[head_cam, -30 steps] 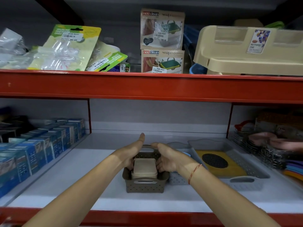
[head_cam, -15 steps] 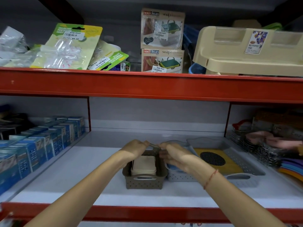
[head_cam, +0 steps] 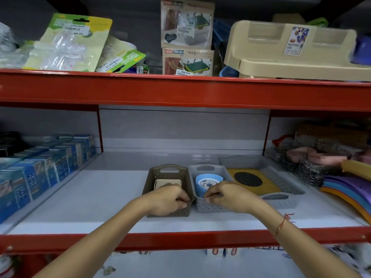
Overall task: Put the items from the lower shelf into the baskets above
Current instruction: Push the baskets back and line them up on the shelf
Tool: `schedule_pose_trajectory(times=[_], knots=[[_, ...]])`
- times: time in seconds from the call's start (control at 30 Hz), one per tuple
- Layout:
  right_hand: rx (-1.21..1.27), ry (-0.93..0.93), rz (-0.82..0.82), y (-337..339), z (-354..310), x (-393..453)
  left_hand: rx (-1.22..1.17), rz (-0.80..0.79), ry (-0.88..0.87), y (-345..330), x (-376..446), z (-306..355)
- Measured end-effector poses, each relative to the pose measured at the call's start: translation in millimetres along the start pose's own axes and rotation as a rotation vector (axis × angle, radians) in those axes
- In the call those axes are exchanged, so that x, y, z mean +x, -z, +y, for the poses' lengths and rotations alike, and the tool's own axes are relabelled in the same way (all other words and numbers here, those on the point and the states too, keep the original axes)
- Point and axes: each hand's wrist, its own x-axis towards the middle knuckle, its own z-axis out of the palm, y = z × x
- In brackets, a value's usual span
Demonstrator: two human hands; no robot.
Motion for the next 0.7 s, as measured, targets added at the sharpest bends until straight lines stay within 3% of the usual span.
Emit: schedule_pose_trajectory(times=[0.43,0.7], knots=[[-0.039,0.17,-0.131,2.9,-2.2,-37.6,-0.035,0.012,-0.049,-12.6,-31.3,8.6],[0.004,0.185,-0.114,0.5,2.6,-42.9,0.016,-0.021,-0.015,-11.1,-42.6,23.5]])
